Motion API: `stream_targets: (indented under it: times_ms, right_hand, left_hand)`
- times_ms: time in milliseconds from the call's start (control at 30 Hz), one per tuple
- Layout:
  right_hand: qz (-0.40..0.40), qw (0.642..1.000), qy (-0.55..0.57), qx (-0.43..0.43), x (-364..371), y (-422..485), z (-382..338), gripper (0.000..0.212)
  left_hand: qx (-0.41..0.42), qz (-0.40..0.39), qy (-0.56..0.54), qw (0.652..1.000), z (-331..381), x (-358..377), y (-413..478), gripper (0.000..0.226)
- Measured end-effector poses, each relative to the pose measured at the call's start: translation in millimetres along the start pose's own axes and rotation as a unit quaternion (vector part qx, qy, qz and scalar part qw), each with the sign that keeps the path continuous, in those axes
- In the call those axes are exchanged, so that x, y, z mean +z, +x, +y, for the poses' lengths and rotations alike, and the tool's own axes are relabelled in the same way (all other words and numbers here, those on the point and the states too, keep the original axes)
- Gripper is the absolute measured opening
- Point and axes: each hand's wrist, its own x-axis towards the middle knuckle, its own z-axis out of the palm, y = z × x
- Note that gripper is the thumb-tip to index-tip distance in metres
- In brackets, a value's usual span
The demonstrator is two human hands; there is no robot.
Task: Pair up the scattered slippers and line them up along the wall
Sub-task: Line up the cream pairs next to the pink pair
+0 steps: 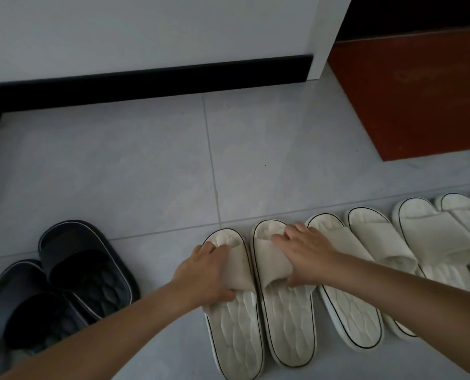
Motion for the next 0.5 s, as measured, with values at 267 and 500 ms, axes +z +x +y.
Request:
stream_targets:
  times_ms: [267, 500]
  right_hand:
    - [0.001, 1.000, 0.002, -0.007, -0.9, -2.5, 0.9, 0.080]
    - [-0.029, 0.999, -0.039, -0.024, -4.9, 4.9, -10.2, 0.097]
  left_hand:
    - [0.002, 0.008, -0.004, 1.000, -3.3, 1.9, -0.1, 0.087]
    - [0.005, 0.005, -0.022, 1.000, 2.1, 3.6, -1.5, 0.091]
